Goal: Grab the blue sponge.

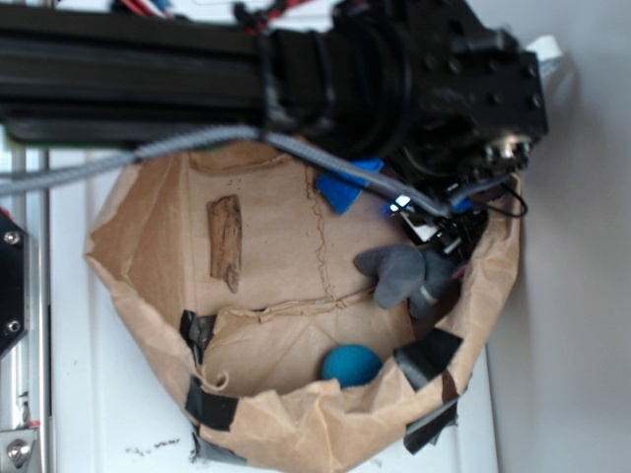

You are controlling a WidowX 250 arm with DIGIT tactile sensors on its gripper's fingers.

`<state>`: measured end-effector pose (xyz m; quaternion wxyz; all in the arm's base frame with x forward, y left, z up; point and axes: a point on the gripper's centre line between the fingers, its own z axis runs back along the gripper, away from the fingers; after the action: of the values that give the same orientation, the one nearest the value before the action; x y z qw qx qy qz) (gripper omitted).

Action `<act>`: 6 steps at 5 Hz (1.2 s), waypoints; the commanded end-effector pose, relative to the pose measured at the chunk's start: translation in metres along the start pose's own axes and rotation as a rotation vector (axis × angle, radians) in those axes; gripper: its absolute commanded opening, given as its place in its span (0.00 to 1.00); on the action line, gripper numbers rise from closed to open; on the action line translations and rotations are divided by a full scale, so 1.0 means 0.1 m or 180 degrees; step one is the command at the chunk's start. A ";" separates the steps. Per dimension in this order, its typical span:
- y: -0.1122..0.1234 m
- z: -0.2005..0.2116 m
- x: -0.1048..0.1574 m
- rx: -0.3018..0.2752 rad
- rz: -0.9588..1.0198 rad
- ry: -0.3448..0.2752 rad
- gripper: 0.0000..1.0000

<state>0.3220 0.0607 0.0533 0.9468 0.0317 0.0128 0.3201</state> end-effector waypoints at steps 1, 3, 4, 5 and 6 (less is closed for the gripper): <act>0.26 0.11 0.01 -0.0112 0.0095 -0.0233 1.00; 0.21 -0.07 0.11 0.0094 0.0203 -0.0144 1.00; 0.10 -0.16 0.06 0.0235 0.0179 -0.0173 1.00; 0.07 -0.19 0.01 0.0250 0.0174 -0.0171 0.00; 0.12 -0.18 -0.01 0.0225 0.0204 -0.0157 0.00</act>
<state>0.3114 0.0663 0.0256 0.9332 0.0781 0.0189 0.3503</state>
